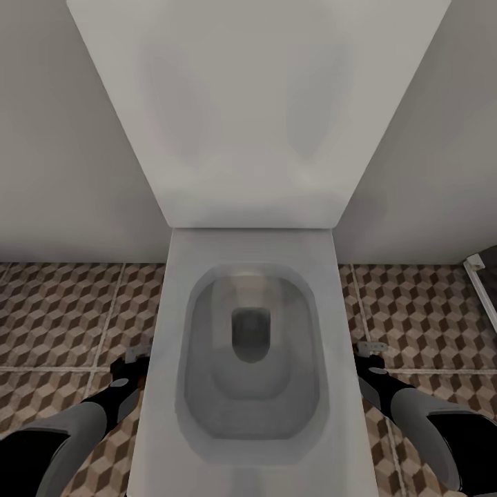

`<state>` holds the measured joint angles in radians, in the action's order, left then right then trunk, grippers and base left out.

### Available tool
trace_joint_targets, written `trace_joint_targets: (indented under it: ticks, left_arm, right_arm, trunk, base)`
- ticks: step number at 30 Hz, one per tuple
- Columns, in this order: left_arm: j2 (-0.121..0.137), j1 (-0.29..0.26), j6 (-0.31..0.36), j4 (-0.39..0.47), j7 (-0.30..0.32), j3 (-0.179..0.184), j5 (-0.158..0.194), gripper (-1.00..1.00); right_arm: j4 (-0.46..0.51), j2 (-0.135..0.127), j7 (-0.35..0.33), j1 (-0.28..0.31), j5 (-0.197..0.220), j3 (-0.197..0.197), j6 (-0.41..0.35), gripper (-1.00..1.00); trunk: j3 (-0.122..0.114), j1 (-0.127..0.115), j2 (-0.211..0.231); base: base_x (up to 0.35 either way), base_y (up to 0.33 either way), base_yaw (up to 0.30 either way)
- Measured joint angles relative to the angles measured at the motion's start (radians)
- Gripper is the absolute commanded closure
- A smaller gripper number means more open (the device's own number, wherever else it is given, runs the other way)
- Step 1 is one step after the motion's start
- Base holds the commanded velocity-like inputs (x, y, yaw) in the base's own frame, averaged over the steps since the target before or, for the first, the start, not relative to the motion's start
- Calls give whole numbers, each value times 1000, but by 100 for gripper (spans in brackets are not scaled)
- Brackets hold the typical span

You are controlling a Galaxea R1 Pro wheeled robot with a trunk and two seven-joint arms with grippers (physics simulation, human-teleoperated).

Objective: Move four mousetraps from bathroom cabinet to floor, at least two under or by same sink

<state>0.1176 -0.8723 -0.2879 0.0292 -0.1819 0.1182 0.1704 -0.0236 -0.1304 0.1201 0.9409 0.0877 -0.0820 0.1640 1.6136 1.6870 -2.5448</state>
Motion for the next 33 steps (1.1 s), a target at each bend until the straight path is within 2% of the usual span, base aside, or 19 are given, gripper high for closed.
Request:
trace_joint_targets:
  ticks: [12,33]
  left_arm:
    - [1,0,-2,-1,-4,0,6,-100]
    - [7,0,-5,-2,-15,0,12,-100]
  right_arm:
    - [0,1,0,0,0,0,1,-100]
    - [0,1,0,0,0,-1,2,-100]
  trunk:
    - [0,0,0]
    - [0,1,0]
  base:
    - [-69,0,0]
    - [-316,0,0]
